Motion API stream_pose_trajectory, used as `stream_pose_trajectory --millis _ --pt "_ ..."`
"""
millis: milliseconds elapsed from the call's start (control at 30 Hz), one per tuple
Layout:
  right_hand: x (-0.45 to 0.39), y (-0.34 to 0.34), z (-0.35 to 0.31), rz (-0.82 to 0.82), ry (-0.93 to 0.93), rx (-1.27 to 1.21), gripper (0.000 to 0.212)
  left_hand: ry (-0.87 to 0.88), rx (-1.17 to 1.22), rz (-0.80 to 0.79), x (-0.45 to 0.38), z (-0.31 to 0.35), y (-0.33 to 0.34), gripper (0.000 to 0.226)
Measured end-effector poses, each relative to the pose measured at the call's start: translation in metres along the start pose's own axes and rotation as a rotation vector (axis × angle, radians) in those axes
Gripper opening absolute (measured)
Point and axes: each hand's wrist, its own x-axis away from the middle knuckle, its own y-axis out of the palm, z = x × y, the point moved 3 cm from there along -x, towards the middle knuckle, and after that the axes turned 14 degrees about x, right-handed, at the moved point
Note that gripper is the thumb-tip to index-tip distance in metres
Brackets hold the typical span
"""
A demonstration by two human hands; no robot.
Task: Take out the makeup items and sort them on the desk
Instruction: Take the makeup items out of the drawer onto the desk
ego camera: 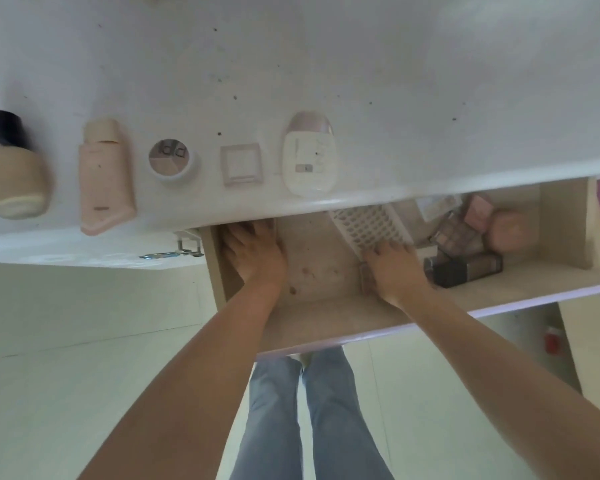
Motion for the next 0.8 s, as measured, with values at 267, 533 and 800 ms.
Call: stream_pose_trajectory --millis 267,533,800 --pt "0.011 0.002 0.002 0.026 -0.129 0.011 0.03 0.039 0.052 -0.195 0.046 -0.018 0.013 0.068" --pt "0.068 -0.053 0.029 0.395 0.098 -0.757 0.034 0.423 0.3 -0.273 0.104 0.014 -0.037 0.065" --pt "0.07 -0.117 0.122 0.505 0.45 -1.261 0.029 0.649 0.456 0.067 0.116 0.098 -0.109 0.067"
